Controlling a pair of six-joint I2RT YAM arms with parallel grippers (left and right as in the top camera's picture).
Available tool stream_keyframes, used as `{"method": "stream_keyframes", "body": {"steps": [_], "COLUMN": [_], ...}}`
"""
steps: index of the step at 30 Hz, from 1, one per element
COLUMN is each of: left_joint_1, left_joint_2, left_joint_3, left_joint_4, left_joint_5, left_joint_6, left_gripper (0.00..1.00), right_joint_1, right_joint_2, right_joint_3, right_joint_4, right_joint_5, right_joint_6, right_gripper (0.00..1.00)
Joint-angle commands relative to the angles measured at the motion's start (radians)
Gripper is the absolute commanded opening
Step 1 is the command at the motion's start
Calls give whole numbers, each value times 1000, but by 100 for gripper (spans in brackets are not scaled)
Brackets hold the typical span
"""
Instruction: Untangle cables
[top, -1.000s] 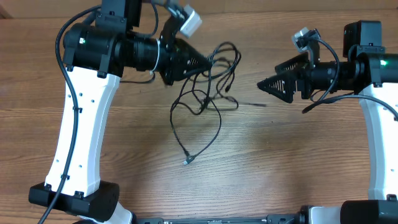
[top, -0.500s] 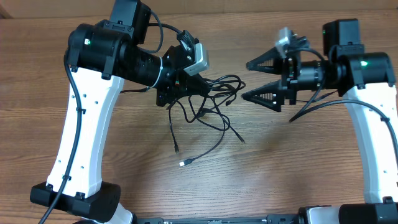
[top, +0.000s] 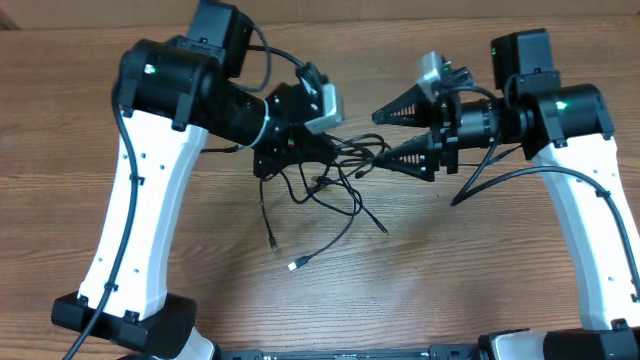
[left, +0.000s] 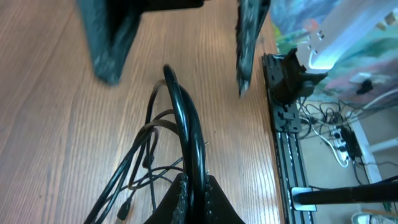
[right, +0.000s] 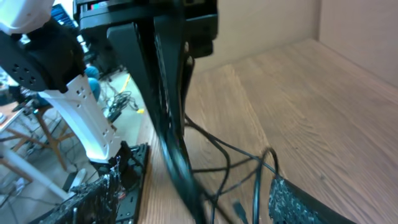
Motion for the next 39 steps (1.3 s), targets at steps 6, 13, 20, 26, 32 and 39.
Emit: {"method": "stream_keyframes", "body": {"steps": [6,13,20,26,32,39], "left_joint_1": [-37,-37,-37,-37,-37,-38], "left_joint_2": [-14,-14,-14,-14,-14,-9], "left_joint_3": [8,8,8,8,8,8], "left_joint_4": [10,10,4,-2,-13,-13], "left_joint_5": [-6,-7,-17,-18,-56,-123], "left_joint_6": [34,31,29,21,-2,-13], "left_gripper": [4,18,16,24,37,52], "right_joint_1": [18,20,19,19,19,19], "right_joint_2": [3,3,3,3,3,3], "right_joint_3": [11,11,11,11,11,11], "right_joint_4": [-12,-20,-19,-19,-7,64], "right_joint_5": [-16,11,14,14,13,10], "right_joint_6": [0,0,0,0,5,111], "right_gripper": [10,4,4,4,4,4]}}
